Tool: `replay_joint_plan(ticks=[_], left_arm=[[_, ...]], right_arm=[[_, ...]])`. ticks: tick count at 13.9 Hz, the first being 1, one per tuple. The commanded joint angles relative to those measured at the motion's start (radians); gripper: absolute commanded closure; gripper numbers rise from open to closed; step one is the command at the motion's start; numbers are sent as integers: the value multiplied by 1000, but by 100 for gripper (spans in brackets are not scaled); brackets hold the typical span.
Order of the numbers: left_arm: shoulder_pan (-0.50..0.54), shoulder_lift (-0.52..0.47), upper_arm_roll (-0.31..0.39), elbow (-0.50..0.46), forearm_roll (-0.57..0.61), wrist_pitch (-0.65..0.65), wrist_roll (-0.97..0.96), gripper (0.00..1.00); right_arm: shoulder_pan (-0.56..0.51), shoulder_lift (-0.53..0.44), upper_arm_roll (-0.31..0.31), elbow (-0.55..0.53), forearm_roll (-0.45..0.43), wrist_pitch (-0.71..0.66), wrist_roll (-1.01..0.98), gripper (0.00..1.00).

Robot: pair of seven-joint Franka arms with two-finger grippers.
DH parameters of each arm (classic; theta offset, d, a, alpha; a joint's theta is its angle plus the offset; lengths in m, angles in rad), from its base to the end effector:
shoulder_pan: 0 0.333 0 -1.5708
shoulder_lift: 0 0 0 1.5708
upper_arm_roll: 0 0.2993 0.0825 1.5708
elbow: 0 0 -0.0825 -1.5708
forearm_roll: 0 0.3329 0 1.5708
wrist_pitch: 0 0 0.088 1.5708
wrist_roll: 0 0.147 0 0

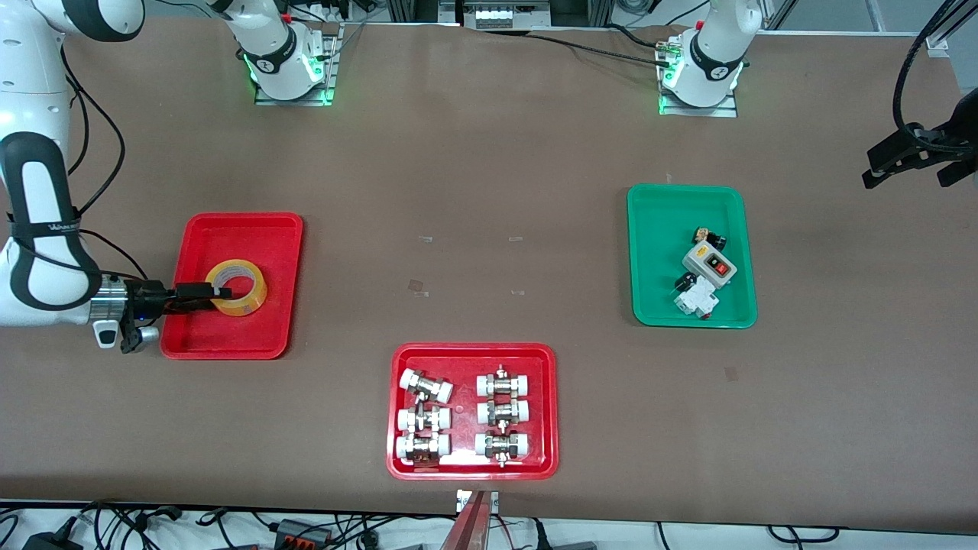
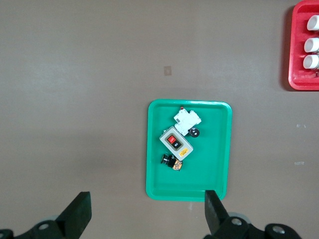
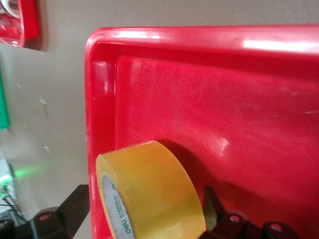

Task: Left arm passes tape to right arm into tray
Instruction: 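Lower the tape roll into the red tray with the right gripper, then open the right gripper and draw it back from the tape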

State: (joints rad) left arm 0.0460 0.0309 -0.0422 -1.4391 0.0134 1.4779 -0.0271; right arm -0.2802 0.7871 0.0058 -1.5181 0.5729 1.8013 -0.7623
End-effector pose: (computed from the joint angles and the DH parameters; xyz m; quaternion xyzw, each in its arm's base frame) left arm 0.5038 0.0043 0.5989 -0.9998 -0.0161 -0.0040 0.0060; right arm 0.5878 -0.0965 0.1676 -0.9326 -0.0967 0.0827 0.3378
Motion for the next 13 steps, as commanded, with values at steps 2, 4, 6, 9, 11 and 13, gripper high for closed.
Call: replay_joint_plan(ticks=[2, 4, 6, 9, 11, 13], left_arm=[[8, -55, -1, -58, -16, 15, 26, 0], [8, -57, -1, -61, -16, 16, 26, 0], [8, -58, -1, -67, -16, 16, 26, 0], [8, -58, -1, -70, -16, 18, 26, 0], [8, -58, -1, -70, -16, 16, 26, 0], [8, -57, -1, -70, -18, 18, 26, 0]], right_arm=[[36, -58, 2, -8, -68, 19, -14, 0], [49, -92, 2, -8, -129, 39, -12, 0], [47, -107, 0, -8, -168, 43, -12, 0], [50, -146, -3, -1, -238, 43, -2, 0], [93, -190, -4, 25, -303, 43, 35, 0], [118, -216, -4, 65, -358, 35, 176, 0]])
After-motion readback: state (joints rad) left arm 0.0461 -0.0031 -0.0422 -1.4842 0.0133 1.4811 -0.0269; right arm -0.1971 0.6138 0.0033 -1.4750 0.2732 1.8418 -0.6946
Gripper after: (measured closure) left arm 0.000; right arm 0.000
